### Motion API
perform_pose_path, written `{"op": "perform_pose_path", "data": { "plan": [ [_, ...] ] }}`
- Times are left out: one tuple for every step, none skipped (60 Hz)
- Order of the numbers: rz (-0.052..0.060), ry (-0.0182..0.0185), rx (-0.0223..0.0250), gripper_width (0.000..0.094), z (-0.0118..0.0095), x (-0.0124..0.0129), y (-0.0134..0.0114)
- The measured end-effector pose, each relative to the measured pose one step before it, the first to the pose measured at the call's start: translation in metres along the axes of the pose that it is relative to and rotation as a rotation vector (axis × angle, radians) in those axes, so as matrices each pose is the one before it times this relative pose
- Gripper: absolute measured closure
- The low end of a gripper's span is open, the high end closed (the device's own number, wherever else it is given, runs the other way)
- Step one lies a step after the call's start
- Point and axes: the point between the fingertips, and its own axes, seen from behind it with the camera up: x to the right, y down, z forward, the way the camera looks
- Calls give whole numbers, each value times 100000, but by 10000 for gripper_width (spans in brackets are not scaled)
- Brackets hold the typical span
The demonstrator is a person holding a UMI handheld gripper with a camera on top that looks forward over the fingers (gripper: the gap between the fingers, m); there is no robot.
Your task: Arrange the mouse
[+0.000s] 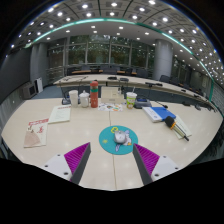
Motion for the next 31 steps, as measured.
{"op": "perform_pose_path", "data": {
  "plan": [
    [179,272,70,77,-807,-161,206],
    [268,227,29,77,-733,-150,293],
    [247,98,-56,78,-728,-178,202],
    [147,-63,-15,77,-678,-196,183],
    [57,-71,82,77,-656,-186,241],
    [122,-64,-55,78,-648,-177,175],
    [61,3,10,76,-668,-74,106],
    [14,102,140,76,-562,-113,124],
    [23,110,235,77,-540,-116,94],
    [14,120,253,76,-502,-104,98],
    [126,37,137,78,-492,-127,105],
    [240,-159,-39,79,-411,-166,123],
    [313,-261,-122,79,-371,-244,206],
    [304,-308,-126,79,-255,-161,138],
    [352,-185,-178,79,-384,-86,125],
    [36,193,-81,77,-378,20,195],
    [-32,195,-54,77,-278,-1,81],
    [-158,280,-10,79,-233,15,75],
    [-219,332,-39,76,-220,24,73],
    [-260,266,-69,78,-227,13,57],
    [-274,173,-56,78,-209,1,45],
    [-252,90,80,79,-182,0,11],
    [-177,-8,311,77,121,-26,30],
    [-349,327,253,77,-178,7,-83],
    [-275,446,258,78,-178,-131,-66],
    [-218,310,328,76,-175,19,-93],
    [-103,168,259,79,-138,-19,-96],
    [27,-43,125,79,-96,-22,-63],
    [96,-139,86,78,-83,-63,-33],
    [74,-169,110,79,-74,-53,-36],
    [50,-132,85,79,-79,-36,-29]
  ]
}}
